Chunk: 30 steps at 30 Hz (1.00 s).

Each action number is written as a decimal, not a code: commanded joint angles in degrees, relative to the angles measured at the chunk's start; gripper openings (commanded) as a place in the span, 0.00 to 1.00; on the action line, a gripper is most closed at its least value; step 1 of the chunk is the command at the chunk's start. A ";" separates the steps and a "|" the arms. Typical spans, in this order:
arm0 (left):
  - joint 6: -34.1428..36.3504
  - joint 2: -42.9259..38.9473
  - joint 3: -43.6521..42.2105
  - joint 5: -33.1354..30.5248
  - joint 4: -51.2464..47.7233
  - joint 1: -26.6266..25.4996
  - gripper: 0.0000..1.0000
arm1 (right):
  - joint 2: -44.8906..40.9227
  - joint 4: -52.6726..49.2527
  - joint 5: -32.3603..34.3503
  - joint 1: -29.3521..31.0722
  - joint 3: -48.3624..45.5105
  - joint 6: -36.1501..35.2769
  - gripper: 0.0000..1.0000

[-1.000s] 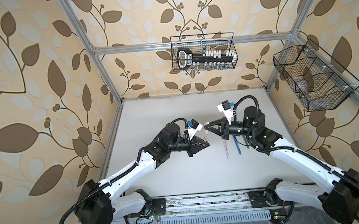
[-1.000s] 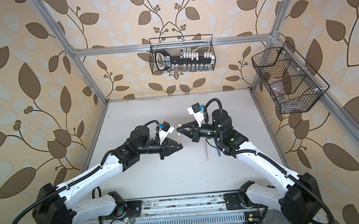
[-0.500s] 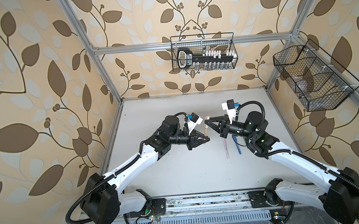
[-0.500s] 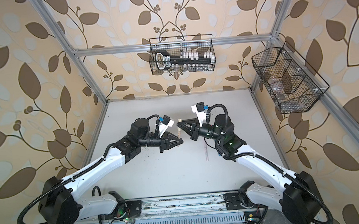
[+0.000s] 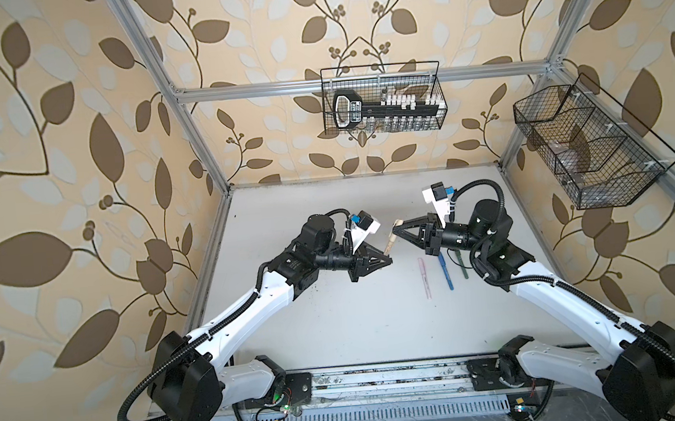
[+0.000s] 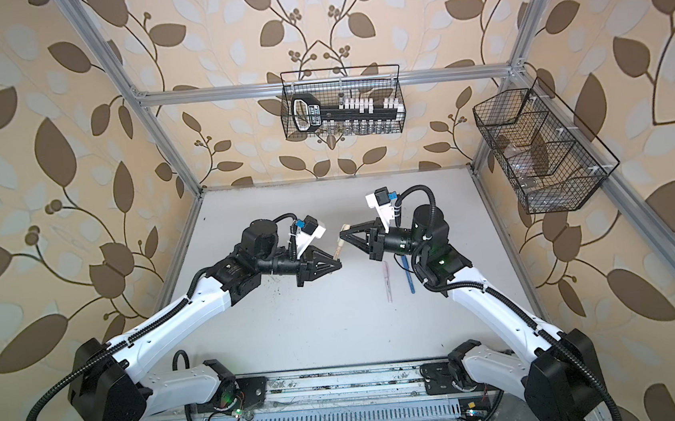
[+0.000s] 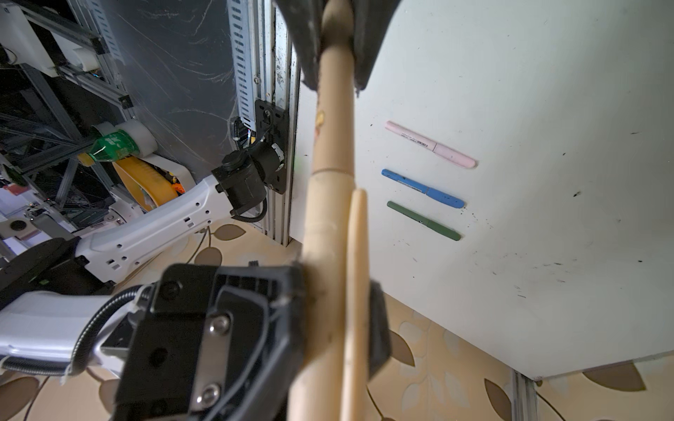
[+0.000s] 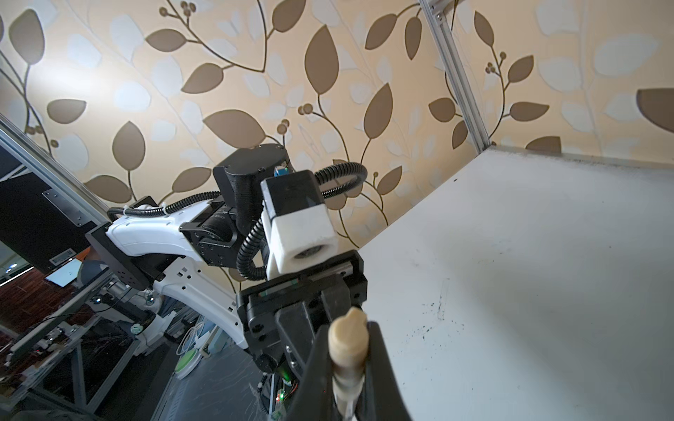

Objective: Insert the pens into the pen caps
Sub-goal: 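Press the cap fully onto the beige pen with the right gripper, then lower the capped beige pen to the table and open the left gripper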

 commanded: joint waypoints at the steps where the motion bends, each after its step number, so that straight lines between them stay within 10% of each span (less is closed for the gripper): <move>1: -0.53 -4.53 0.85 -4.62 8.84 3.51 0.21 | 1.87 -14.59 -7.42 -0.76 1.09 -0.92 0.00; 8: -5.02 -12.46 -8.59 -14.13 4.60 3.49 0.67 | 6.56 -23.20 -1.53 -2.33 6.62 -6.61 0.00; 13: -9.03 -18.97 -12.25 -32.49 -3.56 3.48 0.99 | 9.14 -29.00 5.77 -2.29 6.18 -10.45 0.00; 19: -14.60 -18.70 -14.86 -55.91 -13.58 3.57 0.99 | 15.34 -36.46 18.27 -2.15 4.51 -14.07 0.00; 30: -17.05 -20.99 -19.86 -69.18 -13.85 3.74 0.99 | 25.77 -35.41 24.99 -0.89 4.41 -15.21 0.00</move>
